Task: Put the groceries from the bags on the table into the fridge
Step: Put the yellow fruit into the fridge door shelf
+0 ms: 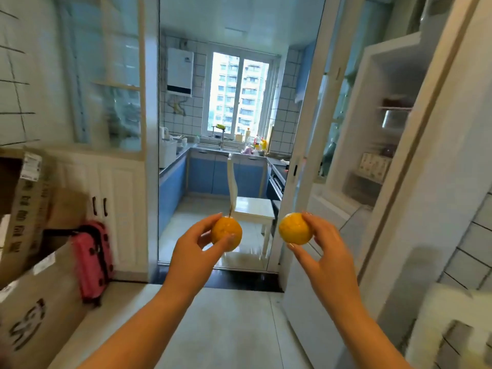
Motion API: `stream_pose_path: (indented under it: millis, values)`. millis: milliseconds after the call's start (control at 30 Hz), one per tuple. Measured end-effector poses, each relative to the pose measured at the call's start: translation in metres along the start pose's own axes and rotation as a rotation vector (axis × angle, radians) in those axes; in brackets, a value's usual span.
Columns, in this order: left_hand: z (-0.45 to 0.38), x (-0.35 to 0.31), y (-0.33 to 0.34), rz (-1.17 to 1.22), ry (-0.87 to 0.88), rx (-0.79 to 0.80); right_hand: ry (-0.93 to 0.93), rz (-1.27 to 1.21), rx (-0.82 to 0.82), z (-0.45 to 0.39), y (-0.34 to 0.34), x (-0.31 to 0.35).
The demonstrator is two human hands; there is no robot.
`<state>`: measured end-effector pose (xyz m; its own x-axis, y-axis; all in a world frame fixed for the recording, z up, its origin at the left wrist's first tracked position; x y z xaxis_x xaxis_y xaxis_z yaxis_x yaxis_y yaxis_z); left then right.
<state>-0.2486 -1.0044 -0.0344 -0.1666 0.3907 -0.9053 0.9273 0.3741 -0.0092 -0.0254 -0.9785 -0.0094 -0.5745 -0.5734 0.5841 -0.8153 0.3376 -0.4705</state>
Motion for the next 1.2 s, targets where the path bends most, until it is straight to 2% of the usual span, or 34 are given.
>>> stream_pose_path:
  millis: [300,467,667,867,1033,1200]
  values:
    - [-0.183,0.051,0.016,-0.054,0.036,-0.065,0.02,-0.096,0.014,-0.166,0.107,-0.073]
    - [-0.273,0.101,0.047,-0.072,0.042,-0.02,0.055,-0.058,-0.025,-0.226,0.146,-0.123]
    - [-0.401,0.15,0.104,0.024,0.102,0.147,0.094,0.071,-0.13,-0.302,0.181,-0.188]
    - [-0.513,0.177,0.184,0.06,0.169,0.371,0.177,0.215,-0.28,-0.367,0.183,-0.235]
    - [-0.555,0.201,0.274,0.138,0.129,0.554,0.385,0.301,-0.422,-0.381,0.157,-0.287]
    - [-0.571,0.208,0.37,0.24,0.157,0.757,0.471,0.387,-0.558,-0.399,0.124,-0.341]
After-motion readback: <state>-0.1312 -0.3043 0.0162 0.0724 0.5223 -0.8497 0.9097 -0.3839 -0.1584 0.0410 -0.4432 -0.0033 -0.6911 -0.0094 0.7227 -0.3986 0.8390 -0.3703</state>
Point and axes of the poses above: each hand's wrist, its own z-axis away from the middle knuckle, its own y-axis out of the palm, x = y × z, the point moved 3 cm from there along -z, towards the middle knuckle, and after that the axes turned 3 degrees about y, right-handed, at the moved point
